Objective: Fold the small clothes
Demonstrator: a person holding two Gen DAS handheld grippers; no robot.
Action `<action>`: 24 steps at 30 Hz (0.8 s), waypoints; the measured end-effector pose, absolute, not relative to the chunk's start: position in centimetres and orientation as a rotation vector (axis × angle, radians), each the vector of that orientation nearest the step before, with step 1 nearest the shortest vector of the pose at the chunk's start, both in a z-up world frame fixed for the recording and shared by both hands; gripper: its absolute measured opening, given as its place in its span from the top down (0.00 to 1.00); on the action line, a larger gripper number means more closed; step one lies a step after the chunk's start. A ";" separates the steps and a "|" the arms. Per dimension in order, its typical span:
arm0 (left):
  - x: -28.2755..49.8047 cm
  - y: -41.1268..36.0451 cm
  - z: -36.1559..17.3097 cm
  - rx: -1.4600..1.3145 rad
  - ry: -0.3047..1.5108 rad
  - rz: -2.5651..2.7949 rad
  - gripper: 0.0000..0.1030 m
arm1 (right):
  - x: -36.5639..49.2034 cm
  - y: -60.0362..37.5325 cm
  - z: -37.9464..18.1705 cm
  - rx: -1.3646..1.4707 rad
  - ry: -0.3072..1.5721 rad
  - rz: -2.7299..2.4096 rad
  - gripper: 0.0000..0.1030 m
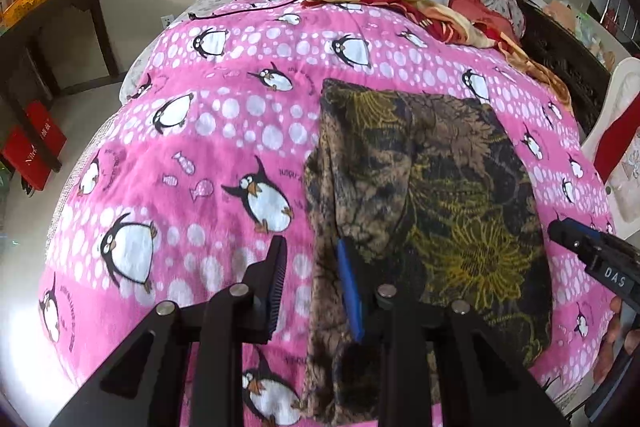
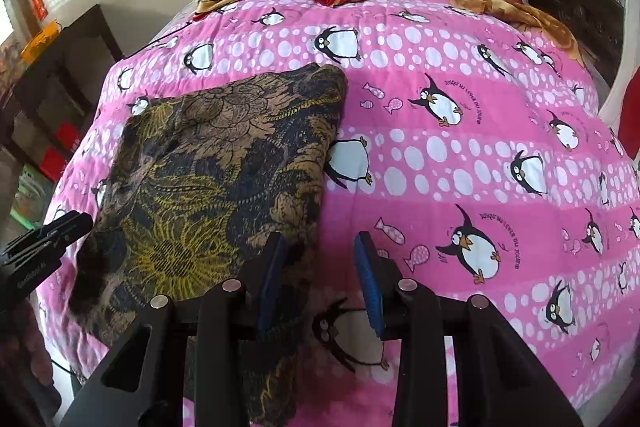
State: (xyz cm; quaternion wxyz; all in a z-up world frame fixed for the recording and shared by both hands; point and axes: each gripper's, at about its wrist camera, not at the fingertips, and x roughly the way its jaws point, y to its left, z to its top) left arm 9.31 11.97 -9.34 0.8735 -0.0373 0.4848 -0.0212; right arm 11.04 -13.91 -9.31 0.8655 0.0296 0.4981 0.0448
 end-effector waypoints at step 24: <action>9.1 11.7 -9.2 -0.103 1.013 -0.072 0.63 | 9.7 -14.4 -9.5 0.097 1.060 0.118 0.81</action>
